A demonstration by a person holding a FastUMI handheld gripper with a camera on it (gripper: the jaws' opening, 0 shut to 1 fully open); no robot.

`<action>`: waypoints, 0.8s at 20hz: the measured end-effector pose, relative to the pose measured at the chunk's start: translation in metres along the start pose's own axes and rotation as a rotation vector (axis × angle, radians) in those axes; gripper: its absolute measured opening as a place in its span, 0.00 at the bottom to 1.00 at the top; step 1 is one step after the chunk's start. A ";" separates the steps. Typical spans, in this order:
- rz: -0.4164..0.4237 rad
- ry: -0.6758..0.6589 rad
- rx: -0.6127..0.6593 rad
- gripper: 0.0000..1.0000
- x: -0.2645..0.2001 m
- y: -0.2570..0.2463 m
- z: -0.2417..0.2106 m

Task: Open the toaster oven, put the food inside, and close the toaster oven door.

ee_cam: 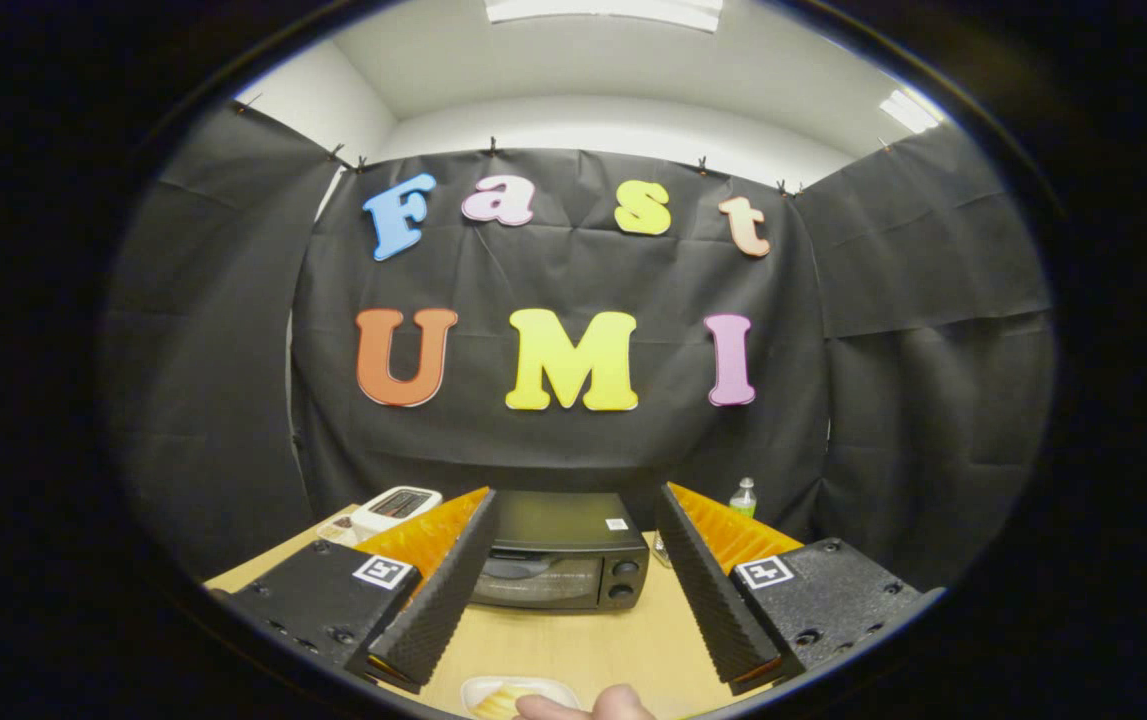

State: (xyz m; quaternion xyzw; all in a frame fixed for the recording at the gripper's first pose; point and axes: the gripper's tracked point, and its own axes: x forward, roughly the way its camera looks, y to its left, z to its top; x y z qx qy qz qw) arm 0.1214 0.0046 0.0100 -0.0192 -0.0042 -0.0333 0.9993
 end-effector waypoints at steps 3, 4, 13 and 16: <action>0.016 0.014 -0.007 1.00 0.044 0.017 -0.009; 0.024 0.029 -0.004 1.00 0.058 0.024 -0.014; 0.045 0.145 0.021 1.00 0.172 0.074 -0.118; 0.033 0.229 0.059 1.00 0.193 0.077 -0.163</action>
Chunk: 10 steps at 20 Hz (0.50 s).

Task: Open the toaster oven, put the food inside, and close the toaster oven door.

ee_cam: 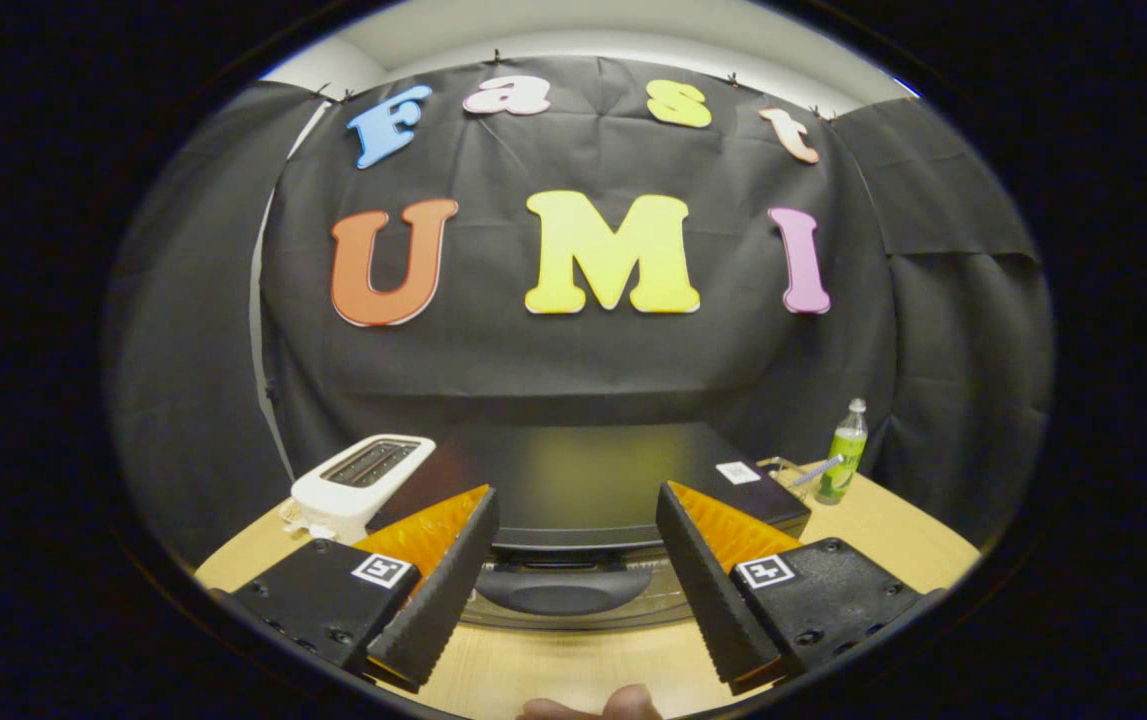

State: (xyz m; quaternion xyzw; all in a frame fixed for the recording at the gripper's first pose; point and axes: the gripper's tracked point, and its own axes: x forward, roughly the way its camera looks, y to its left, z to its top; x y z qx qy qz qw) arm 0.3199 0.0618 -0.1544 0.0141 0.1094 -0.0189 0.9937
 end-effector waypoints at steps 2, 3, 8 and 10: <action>-0.011 0.027 0.014 1.00 0.011 -0.002 -0.017; -0.017 0.028 0.005 1.00 0.014 -0.003 -0.022; -0.001 0.031 -0.027 1.00 0.014 0.003 -0.037; 0.003 0.025 -0.055 0.99 0.013 0.002 -0.042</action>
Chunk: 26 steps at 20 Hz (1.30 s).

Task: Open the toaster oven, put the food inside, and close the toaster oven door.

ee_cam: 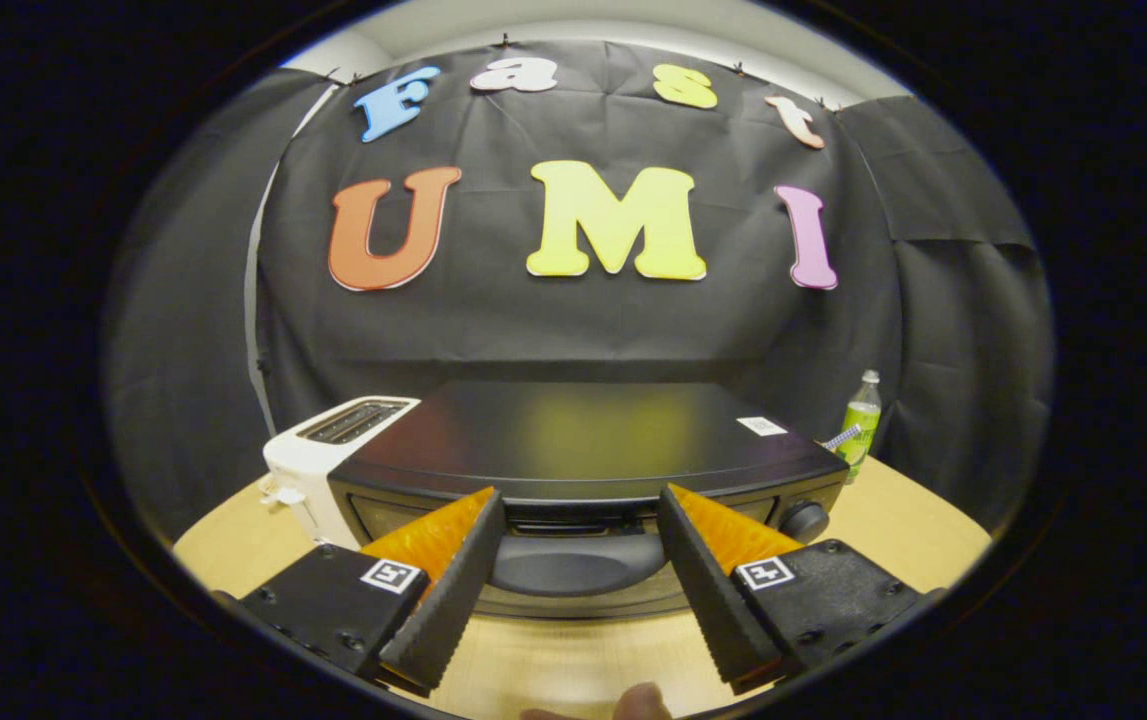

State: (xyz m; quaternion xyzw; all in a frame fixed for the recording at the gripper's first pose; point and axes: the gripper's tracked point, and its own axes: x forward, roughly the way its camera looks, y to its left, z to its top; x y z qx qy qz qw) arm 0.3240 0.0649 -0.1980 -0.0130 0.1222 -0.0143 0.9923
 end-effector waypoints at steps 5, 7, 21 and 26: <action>0.004 0.029 -0.007 1.00 -0.015 0.000 -0.009; 0.024 0.036 0.002 1.00 -0.027 0.000 -0.014; 0.024 0.199 -0.046 0.98 -0.096 -0.005 -0.100; 0.049 0.313 -0.034 0.98 -0.103 -0.005 -0.139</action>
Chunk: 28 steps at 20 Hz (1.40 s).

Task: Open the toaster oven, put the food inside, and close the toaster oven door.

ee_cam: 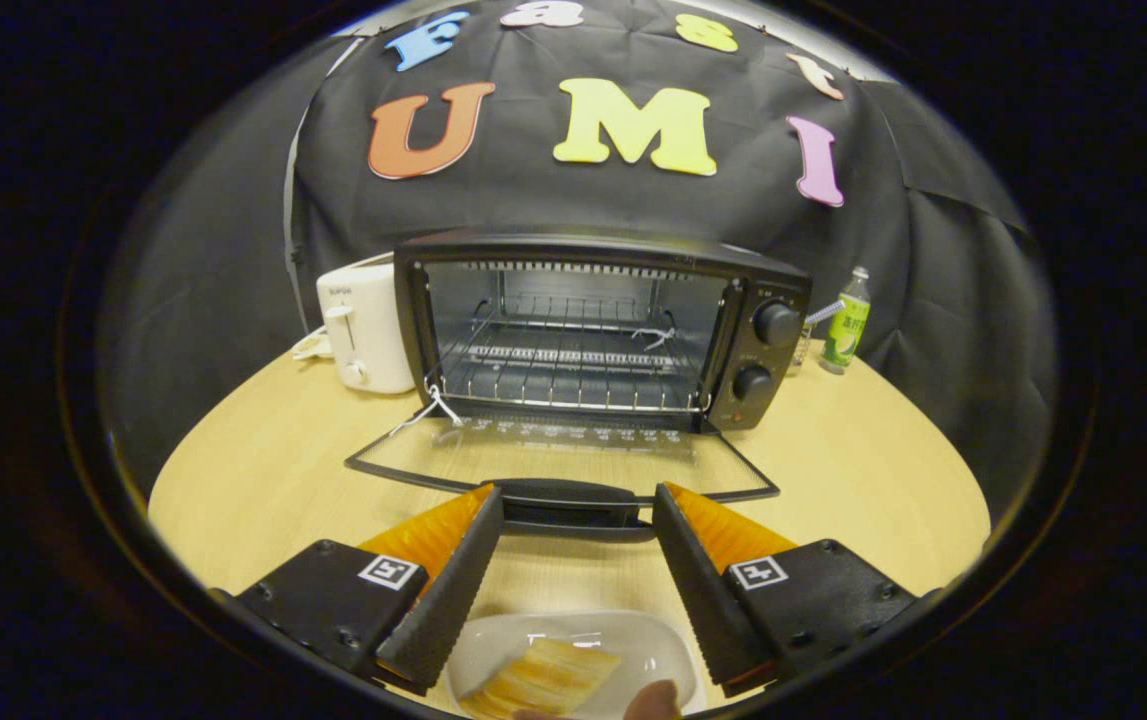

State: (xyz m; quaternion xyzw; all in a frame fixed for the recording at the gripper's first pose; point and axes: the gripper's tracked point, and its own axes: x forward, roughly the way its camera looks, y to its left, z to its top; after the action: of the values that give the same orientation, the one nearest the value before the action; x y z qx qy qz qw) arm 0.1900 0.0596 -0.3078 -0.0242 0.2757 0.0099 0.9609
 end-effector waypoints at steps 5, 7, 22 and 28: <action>0.039 0.048 0.009 0.97 0.003 0.005 -0.011; 0.057 0.060 0.010 0.97 0.000 0.009 -0.014; 0.034 -0.051 0.027 0.99 -0.096 0.001 -0.030; 0.051 0.049 0.117 1.00 -0.095 0.010 -0.085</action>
State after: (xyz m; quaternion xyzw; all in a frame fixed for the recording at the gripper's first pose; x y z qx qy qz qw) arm 0.0642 0.0651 -0.3300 0.0389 0.2996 0.0175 0.9531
